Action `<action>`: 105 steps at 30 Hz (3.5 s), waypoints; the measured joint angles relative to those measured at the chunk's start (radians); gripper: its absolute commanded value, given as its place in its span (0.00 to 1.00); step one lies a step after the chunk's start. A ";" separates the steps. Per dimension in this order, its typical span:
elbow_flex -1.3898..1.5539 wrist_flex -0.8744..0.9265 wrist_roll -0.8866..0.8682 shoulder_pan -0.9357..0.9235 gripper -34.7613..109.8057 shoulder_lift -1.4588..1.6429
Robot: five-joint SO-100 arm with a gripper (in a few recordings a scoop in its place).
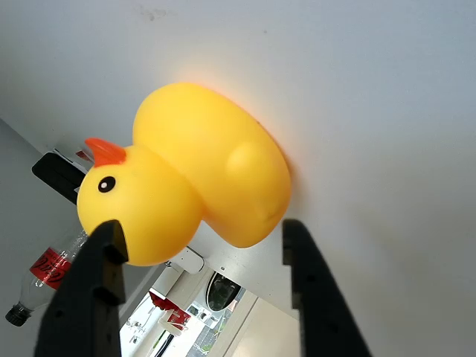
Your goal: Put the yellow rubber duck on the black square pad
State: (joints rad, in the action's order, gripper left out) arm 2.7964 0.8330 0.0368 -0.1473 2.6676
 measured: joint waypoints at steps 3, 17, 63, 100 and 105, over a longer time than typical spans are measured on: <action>0.000 0.000 0.000 0.000 0.41 0.000; 0.000 0.000 0.000 0.000 0.41 0.000; -0.074 -0.014 0.000 0.000 0.41 0.005; -0.477 0.023 0.006 -0.005 0.41 -0.434; -0.480 0.081 0.006 -0.005 0.41 -0.434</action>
State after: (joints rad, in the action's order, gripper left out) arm 2.3163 0.9143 0.0430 -0.1519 2.2335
